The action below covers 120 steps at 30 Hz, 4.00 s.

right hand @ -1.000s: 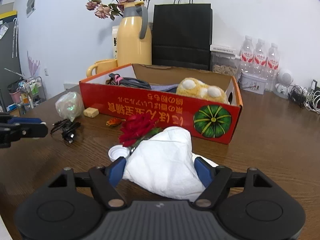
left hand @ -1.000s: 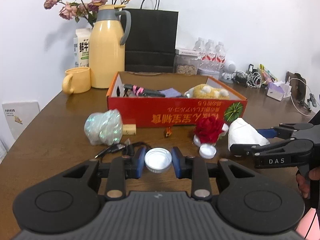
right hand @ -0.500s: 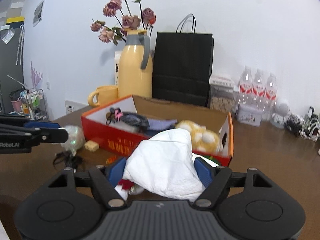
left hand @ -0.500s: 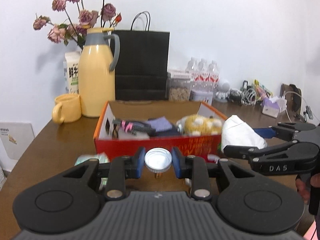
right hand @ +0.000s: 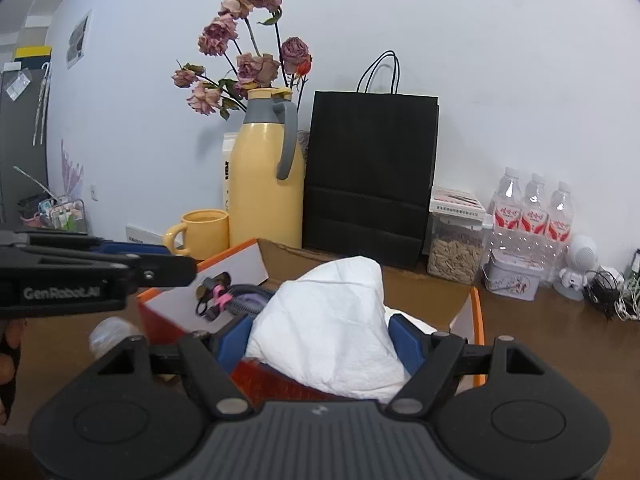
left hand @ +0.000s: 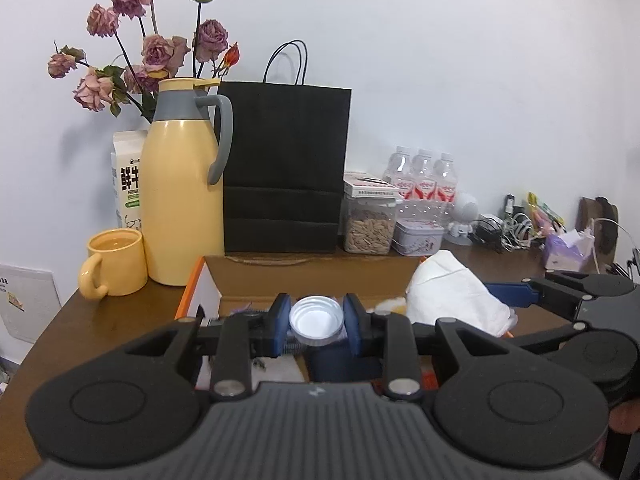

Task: Organize objects
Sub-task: 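Carry the white cap and tissue into the box and open both grippers, then move both grippers back out of the box toward the table, then grasp a white bottle cap with the right gripper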

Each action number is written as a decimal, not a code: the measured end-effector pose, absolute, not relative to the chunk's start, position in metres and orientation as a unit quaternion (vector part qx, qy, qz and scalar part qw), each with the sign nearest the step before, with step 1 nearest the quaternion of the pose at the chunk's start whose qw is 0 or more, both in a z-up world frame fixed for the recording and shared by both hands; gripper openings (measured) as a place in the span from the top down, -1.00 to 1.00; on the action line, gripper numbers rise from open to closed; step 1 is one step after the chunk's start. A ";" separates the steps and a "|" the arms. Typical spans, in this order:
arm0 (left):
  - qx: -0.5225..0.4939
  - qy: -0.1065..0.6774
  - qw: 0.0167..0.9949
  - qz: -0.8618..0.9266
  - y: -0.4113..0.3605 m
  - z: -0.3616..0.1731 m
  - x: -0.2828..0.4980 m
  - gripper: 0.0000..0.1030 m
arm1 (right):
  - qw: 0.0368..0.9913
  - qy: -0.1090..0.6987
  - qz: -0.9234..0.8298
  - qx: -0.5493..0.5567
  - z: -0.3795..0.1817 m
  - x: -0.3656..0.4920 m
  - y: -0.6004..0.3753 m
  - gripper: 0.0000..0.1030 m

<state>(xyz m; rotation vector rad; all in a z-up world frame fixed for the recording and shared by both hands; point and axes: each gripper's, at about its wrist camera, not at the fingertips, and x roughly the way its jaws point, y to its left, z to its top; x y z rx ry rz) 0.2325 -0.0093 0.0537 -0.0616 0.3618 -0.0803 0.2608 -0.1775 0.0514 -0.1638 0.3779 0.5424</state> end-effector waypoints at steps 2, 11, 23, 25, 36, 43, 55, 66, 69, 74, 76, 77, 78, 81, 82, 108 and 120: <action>-0.032 0.181 0.982 -0.037 -0.010 0.053 0.247 0.43 | 0.943 0.185 0.264 -0.086 0.052 0.274 -0.171 -0.44; -0.042 0.195 0.980 -0.012 -0.009 0.042 0.321 0.43 | 0.941 0.200 0.254 -0.101 0.043 0.342 -0.145 -0.44; -0.033 0.224 0.974 0.007 -0.003 0.017 0.346 -0.13 | 0.939 0.230 0.245 -0.078 0.012 0.378 -0.142 -0.64; -0.028 0.212 0.977 0.015 -0.005 0.017 0.343 -0.55 | 0.940 0.231 0.238 -0.077 0.012 0.379 -0.144 -0.79; -0.030 0.179 0.983 0.037 -0.004 0.025 0.335 -1.00 | 0.940 0.245 0.226 -0.075 0.011 0.381 -0.149 -1.00; -0.035 0.163 0.986 0.030 -0.004 0.036 0.322 -1.00 | 0.944 0.231 0.224 -0.077 0.019 0.372 -0.148 -1.00; -0.025 0.134 0.991 0.019 -0.001 0.060 0.259 -1.00 | 0.949 0.180 0.244 -0.088 0.048 0.314 -0.154 -1.00; -0.014 0.164 0.986 0.031 0.019 0.053 0.195 -1.00 | 0.942 0.195 0.260 -0.084 0.035 0.246 -0.163 -1.00; -0.013 0.174 0.984 0.035 0.025 0.047 0.179 -1.00 | 0.939 0.208 0.261 -0.081 0.026 0.230 -0.166 -1.00; -0.009 0.191 0.981 0.034 0.033 0.036 0.154 -1.00 | 0.933 0.236 0.258 -0.084 0.007 0.205 -0.170 -1.00; -0.010 0.201 0.979 0.034 0.037 0.030 0.144 -1.00 | 0.931 0.247 0.256 -0.087 -0.001 0.196 -0.171 -1.00; -0.010 0.205 0.978 0.034 0.040 0.027 0.140 -1.00 | 0.929 0.254 0.255 -0.088 -0.005 0.191 -0.171 -1.00; -0.011 0.211 0.977 0.035 0.042 0.024 0.136 -1.00 | 0.927 0.259 0.255 -0.089 -0.008 0.188 -0.172 -1.00; -0.012 0.226 0.973 0.037 0.049 0.014 0.126 -1.00 | 0.923 0.274 0.255 -0.090 -0.018 0.179 -0.173 -1.00; -0.013 0.231 0.972 0.039 0.051 0.010 0.122 -1.00 | 0.922 0.278 0.255 -0.092 -0.020 0.177 -0.172 -1.00; -0.038 0.274 0.960 0.048 0.081 -0.022 0.104 -1.00 | 0.914 0.304 0.258 -0.073 -0.037 0.183 -0.149 0.47; 0.003 0.294 0.954 0.056 0.080 -0.024 0.137 -0.95 | 0.926 0.274 0.248 -0.074 -0.031 0.167 -0.170 0.47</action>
